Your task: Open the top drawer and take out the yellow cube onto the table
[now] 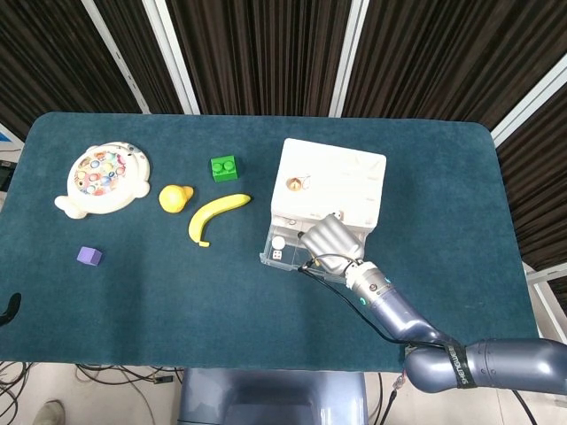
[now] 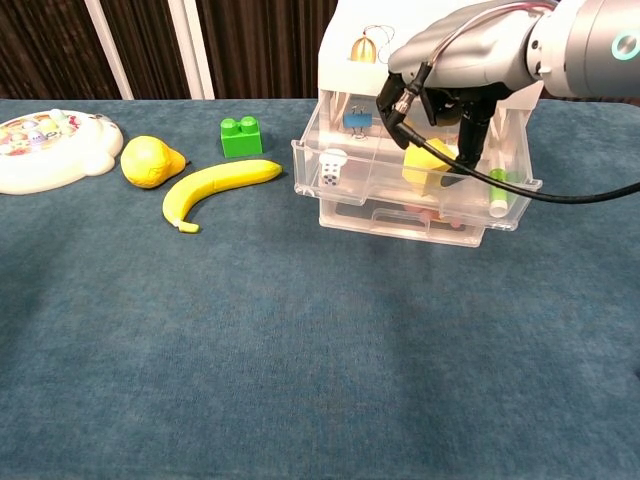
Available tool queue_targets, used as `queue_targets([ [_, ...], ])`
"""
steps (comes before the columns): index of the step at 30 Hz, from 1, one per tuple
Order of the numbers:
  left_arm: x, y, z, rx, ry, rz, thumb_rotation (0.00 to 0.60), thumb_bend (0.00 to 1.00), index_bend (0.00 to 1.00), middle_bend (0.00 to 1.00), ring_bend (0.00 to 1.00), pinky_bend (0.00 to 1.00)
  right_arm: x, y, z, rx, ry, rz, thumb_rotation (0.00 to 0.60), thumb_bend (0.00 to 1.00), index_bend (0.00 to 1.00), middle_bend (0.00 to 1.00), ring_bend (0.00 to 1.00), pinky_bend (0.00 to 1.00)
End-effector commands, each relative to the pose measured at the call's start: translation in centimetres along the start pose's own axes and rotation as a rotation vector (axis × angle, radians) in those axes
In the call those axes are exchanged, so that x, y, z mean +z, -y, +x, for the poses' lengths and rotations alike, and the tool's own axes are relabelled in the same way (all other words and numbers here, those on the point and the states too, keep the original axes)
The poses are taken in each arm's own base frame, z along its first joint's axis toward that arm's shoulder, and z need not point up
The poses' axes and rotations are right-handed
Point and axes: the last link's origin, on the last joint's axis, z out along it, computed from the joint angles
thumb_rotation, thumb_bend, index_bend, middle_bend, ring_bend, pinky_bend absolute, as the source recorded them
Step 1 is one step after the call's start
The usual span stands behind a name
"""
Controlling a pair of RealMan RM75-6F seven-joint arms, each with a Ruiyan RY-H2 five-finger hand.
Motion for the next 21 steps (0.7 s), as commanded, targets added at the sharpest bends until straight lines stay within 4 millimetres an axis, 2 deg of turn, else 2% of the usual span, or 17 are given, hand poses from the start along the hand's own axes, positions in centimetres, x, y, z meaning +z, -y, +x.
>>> queue_targets([
  [1,-0.01,0.01,0.01,-0.001,0.001,0.0,0.6,0.34,0.07,0.0,0.0,0.0,0.05,0.03,0.0,0.0,-0.002,0.001,0.6,0.2,0.48,1.0,1.0,1.0],
  [21,-0.05,-0.09,-0.02,0.001,0.008,0.0,0.6,0.34,0.07,0.0,0.0,0.0,0.35,0.16,-0.25,-0.029,-0.012,-0.002,0.6,0.2,0.52,1.0,1.0,1.0],
])
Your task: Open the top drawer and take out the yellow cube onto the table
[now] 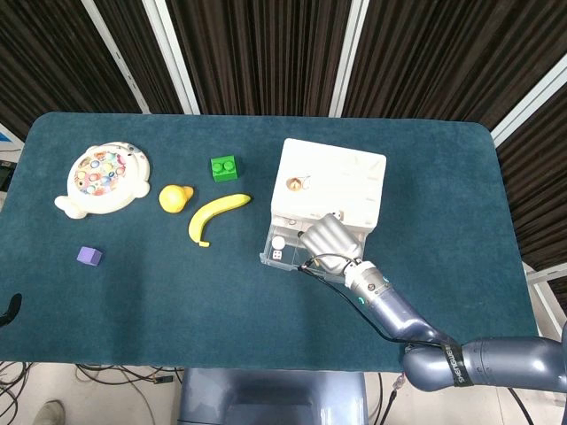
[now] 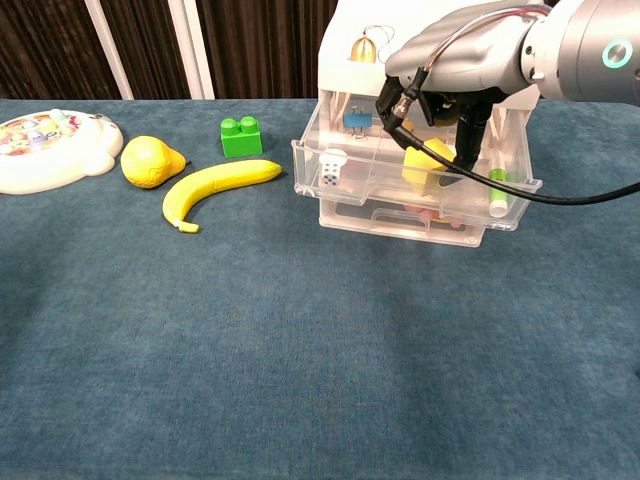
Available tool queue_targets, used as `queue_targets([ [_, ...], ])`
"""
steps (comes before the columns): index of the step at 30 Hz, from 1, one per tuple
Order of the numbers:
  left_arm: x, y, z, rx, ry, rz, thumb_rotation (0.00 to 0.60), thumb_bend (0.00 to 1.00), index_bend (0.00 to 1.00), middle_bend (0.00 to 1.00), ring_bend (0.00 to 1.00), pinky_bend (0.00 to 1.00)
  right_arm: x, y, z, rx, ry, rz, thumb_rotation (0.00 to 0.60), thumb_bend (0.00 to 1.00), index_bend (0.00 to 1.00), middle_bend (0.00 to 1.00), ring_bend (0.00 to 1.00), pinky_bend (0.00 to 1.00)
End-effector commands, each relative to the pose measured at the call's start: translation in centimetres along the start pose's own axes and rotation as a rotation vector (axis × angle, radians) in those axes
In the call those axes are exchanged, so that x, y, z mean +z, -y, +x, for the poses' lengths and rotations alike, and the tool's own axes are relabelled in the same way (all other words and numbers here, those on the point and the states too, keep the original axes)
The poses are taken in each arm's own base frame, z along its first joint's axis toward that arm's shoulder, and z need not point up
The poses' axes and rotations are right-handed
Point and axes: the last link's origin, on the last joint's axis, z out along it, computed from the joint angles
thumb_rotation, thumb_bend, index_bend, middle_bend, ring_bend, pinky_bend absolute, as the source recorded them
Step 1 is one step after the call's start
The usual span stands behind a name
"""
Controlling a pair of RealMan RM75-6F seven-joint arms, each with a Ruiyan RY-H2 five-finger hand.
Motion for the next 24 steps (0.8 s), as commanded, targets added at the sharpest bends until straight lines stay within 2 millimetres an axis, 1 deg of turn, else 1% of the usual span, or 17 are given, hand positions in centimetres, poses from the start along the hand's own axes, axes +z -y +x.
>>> queue_targets([
  [1,-0.03,-0.03,0.02,0.0,-0.002,-0.001,0.6,0.34,0.07,0.0,0.0,0.0,-0.01,0.07,-0.06,0.002,0.001,0.002,0.6,0.2,0.53,1.0,1.0,1.0],
  [7,-0.07,-0.06,0.0,0.0,0.0,-0.002,0.6,0.34,0.07,0.0,0.0,0.0,0.07,0.18,0.1,0.002,-0.015,0.001,0.6,0.2,0.55,1.0,1.0,1.0],
  [24,-0.14,-0.07,0.07,-0.004,0.004,-0.002,0.6,0.34,0.07,0.0,0.0,0.0,0.24,0.35,-0.12,-0.012,0.003,0.01,0.6,0.21,0.56,1.0,1.0,1.0],
])
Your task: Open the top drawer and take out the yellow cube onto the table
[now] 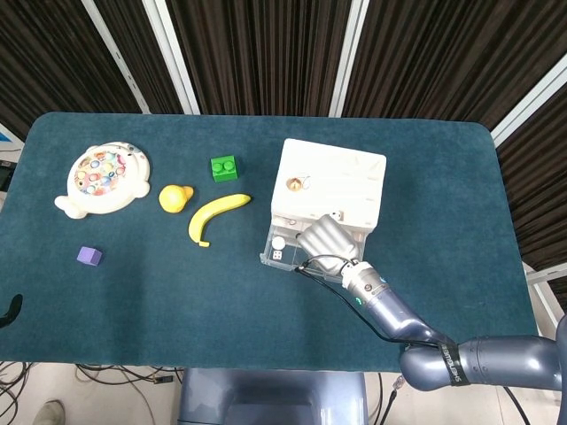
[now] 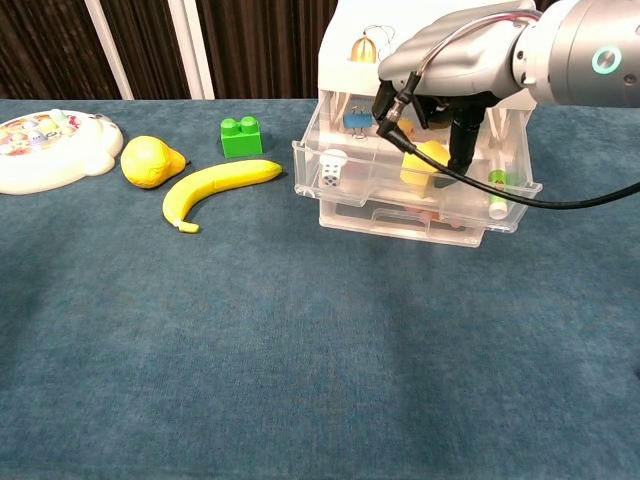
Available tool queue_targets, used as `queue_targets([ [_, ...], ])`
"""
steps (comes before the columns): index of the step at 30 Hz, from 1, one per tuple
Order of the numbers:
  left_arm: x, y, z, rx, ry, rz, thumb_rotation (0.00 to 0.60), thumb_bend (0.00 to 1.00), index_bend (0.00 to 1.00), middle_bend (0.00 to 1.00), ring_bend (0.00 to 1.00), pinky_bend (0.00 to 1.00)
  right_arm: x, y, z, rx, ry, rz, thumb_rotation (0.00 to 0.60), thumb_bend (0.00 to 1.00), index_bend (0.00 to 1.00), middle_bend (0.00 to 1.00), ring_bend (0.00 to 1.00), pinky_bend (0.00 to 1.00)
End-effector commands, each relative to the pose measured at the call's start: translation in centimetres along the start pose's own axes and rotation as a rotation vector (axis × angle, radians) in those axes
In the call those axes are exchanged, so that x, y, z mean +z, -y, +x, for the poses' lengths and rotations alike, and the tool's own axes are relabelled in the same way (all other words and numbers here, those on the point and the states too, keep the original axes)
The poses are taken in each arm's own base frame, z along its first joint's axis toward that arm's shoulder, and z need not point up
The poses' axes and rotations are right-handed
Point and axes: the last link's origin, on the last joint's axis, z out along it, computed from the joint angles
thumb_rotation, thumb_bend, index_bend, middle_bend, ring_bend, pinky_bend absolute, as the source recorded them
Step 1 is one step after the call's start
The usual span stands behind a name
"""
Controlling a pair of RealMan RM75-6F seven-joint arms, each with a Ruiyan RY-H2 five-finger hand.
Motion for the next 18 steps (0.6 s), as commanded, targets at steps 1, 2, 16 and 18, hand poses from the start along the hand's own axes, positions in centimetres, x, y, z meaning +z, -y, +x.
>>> queue_targets([
  [1,-0.02,0.0,0.01,0.0,-0.001,0.0,0.6,0.34,0.07,0.0,0.0,0.0,0.0,0.01,-0.04,0.0,0.004,0.001,0.6,0.21,0.56,1.0,1.0,1.0],
  [2,-0.03,-0.01,0.02,0.0,-0.001,0.0,0.6,0.34,0.07,0.0,0.0,0.0,0.01,0.01,-0.01,0.0,0.003,0.002,0.6,0.22,0.57,1.0,1.0,1.0],
  [16,-0.04,0.02,0.05,-0.004,0.0,-0.001,0.6,0.34,0.07,0.0,0.0,0.0,-0.21,-0.18,0.58,0.028,-0.028,-0.005,0.6,0.27,0.63,1.0,1.0,1.0],
  [18,-0.04,0.06,0.06,-0.005,0.0,0.001,0.6,0.34,0.07,0.0,0.0,0.0,-0.31,-0.3,0.66,0.035,-0.03,-0.008,0.6,0.27,0.63,1.0,1.0,1.0],
])
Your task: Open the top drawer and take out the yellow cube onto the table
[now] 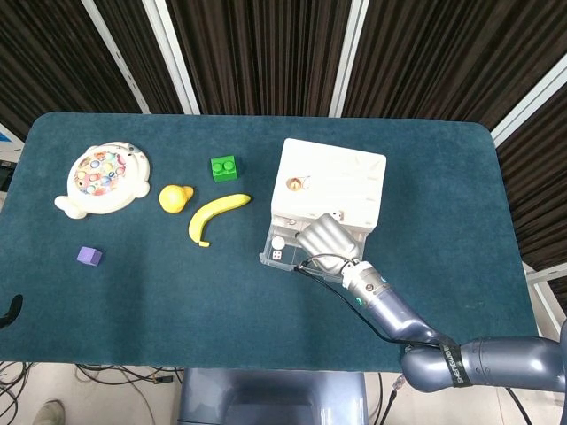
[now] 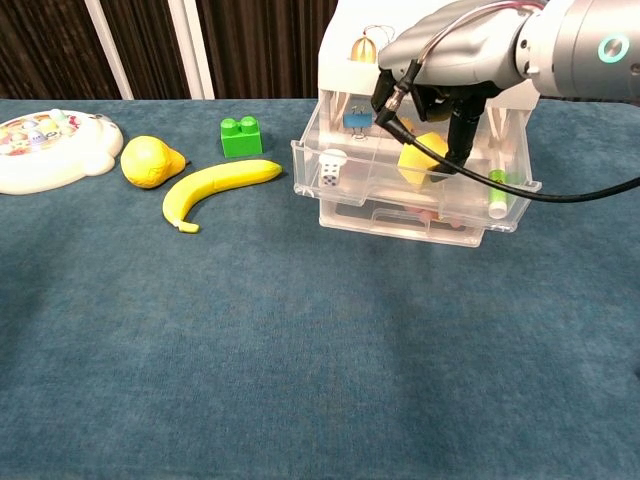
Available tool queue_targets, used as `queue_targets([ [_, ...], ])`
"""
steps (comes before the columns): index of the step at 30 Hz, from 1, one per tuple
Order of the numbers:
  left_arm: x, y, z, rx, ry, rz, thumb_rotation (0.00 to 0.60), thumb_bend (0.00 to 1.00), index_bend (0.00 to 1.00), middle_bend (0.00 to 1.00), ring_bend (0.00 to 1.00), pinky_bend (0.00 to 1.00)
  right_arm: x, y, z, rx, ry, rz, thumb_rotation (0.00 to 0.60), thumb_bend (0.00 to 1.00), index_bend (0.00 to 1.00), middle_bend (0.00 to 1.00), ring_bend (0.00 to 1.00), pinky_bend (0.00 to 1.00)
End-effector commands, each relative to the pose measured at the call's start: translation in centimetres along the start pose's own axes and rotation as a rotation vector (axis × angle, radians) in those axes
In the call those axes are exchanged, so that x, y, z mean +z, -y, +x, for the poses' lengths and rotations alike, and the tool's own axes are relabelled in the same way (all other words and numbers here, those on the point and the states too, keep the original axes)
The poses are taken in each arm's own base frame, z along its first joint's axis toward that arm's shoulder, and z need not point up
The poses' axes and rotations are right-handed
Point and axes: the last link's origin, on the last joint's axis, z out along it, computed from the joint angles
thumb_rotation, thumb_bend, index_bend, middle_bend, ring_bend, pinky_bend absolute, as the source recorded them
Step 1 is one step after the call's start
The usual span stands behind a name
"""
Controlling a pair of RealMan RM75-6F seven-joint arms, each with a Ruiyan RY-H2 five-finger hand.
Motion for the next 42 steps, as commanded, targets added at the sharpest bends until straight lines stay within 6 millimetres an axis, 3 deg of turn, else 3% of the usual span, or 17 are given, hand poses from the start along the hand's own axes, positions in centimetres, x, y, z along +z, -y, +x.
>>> queue_targets([
  [1,0.0,0.0,0.0,-0.001,0.0,0.001,0.6,0.34,0.07,0.0,0.0,0.0,-0.1,-0.2,0.2,0.009,-0.005,-0.004,0.6,0.27,0.63,1.0,1.0,1.0],
  [8,0.0,0.1,0.1,-0.002,-0.004,0.002,0.6,0.34,0.07,0.0,0.0,0.0,-1.4,-1.6,2.2,0.076,-0.045,-0.03,0.6,0.27,0.63,1.0,1.0,1.0],
  [15,0.0,0.0,0.1,-0.002,-0.003,0.001,0.6,0.34,0.07,0.0,0.0,0.0,-3.4,-5.6,4.9,0.162,-0.098,-0.125,0.6,0.27,0.63,1.0,1.0,1.0],
  [23,0.0,-0.2,-0.1,0.001,0.001,-0.004,0.6,0.34,0.07,0.0,0.0,0.0,-6.5,-10.5,5.7,0.206,-0.112,-0.224,0.6,0.27,0.63,1.0,1.0,1.0],
  [30,-0.1,-0.4,-0.2,0.006,0.003,-0.007,0.6,0.34,0.07,0.0,0.0,0.0,-8.2,-13.5,4.3,0.191,-0.059,-0.285,0.6,0.27,0.63,1.0,1.0,1.0],
  [34,-0.2,-0.4,-0.1,0.006,-0.001,-0.004,0.6,0.34,0.07,0.0,0.0,0.0,-9.2,-14.7,2.1,0.163,0.016,-0.317,0.6,0.27,0.63,1.0,1.0,1.0],
  [38,-0.1,-0.4,-0.2,0.007,0.002,-0.005,0.6,0.34,0.07,0.0,0.0,0.0,-9.7,-14.8,-0.6,0.123,0.11,-0.316,0.6,0.27,0.63,1.0,1.0,1.0],
  [42,-0.1,-0.4,-0.2,0.005,0.0,-0.005,0.6,0.34,0.07,0.0,0.0,0.0,-9.7,-13.7,-4.0,0.099,0.205,-0.287,0.6,0.27,0.63,1.0,1.0,1.0],
])
